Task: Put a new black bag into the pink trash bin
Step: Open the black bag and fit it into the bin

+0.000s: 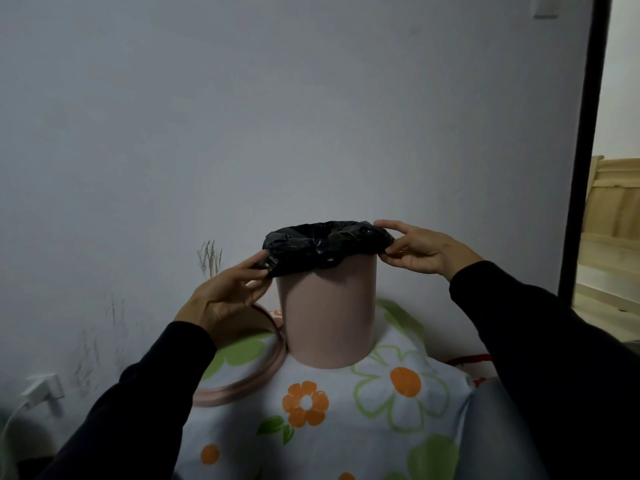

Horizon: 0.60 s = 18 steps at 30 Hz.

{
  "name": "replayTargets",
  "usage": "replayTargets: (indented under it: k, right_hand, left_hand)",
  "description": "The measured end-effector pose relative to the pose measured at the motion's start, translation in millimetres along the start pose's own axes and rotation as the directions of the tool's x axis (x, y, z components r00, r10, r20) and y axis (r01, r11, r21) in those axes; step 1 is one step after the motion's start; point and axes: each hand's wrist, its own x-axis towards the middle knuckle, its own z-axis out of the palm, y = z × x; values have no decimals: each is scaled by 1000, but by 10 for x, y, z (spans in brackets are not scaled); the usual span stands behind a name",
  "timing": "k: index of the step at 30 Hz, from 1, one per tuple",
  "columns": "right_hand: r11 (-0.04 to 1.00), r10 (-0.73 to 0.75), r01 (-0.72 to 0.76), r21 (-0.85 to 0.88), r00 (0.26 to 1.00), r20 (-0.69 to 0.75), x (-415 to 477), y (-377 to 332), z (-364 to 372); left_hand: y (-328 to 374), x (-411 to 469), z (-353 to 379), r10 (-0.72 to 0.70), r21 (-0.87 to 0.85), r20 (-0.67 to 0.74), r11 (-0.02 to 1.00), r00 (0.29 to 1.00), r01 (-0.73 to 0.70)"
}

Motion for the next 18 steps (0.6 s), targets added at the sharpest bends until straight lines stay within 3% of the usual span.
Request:
replayTargets:
  k: [3, 9, 14, 18]
  right_hand:
    - [996, -46, 47, 78, 999, -13, 4, 13, 10]
    - [964, -140, 141, 226, 990, -18, -31, -17, 59]
    - [988, -117, 119, 103, 993, -24, -68, 31, 81]
    - [976, -196, 181, 117, 972, 128, -141, 27, -50]
  left_hand:
    - [47, 26, 19, 116, -167, -67, 978, 991, -126]
    - [63, -14, 42, 240, -382, 16, 899, 971, -216]
    - [-39, -69, 79, 175, -229, 114, 963, 978, -145]
    - [-37, -129, 91, 159, -48, 252, 987, 955, -151]
